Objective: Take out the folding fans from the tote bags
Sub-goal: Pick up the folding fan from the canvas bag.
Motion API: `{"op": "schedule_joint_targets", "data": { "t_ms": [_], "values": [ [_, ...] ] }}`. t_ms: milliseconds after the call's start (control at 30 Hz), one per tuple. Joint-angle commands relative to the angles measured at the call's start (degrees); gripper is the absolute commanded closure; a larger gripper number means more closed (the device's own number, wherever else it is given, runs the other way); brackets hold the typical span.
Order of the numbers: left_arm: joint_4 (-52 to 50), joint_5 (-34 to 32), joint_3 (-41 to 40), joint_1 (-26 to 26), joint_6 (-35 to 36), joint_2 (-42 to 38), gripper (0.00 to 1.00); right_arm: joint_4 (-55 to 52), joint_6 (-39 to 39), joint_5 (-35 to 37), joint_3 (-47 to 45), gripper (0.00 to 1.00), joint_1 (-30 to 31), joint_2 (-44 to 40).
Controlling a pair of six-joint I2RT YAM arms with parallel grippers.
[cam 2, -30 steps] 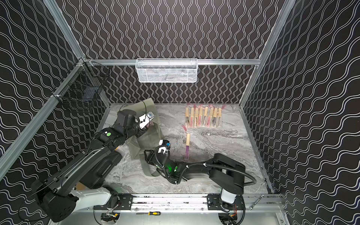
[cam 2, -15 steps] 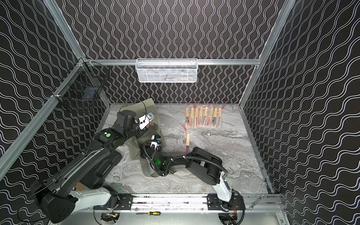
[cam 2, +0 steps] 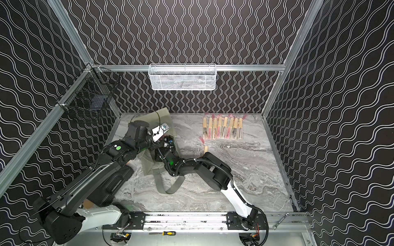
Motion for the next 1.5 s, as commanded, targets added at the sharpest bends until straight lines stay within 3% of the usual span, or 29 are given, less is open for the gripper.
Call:
{"op": "schedule_joint_targets", "data": {
  "t_ms": [0,167,600,833,1100,1467],
  "values": [
    [1.71,1.22,0.37,-0.22,0.57,-0.34,1.0,-0.44,2.02,-3.18,5.03,0.52,-0.98,2.78],
    [1.54,1.81,0.36,-0.4,0.75,-0.51,1.0,-0.23,6.76,-5.1,11.49,0.5,-2.62,6.52],
    [1.31,3.17,0.19,-1.06,1.36,-1.19,1.0,0.67,28.85,-6.11,24.51,0.47,-7.12,16.84],
    [0.78,7.05,-0.25,-1.33,1.93,-2.3,1.0,2.01,31.21,-7.95,30.72,0.47,-8.73,20.92],
    [-0.25,16.3,-2.9,-4.25,5.3,-5.49,1.0,4.46,32.76,-12.97,40.52,0.48,-12.04,28.11],
    [1.4,7.12,-3.2,-4.25,5.38,-4.01,1.0,25.56,27.07,-17.98,26.6,0.68,-12.1,20.37]
  ]
}}
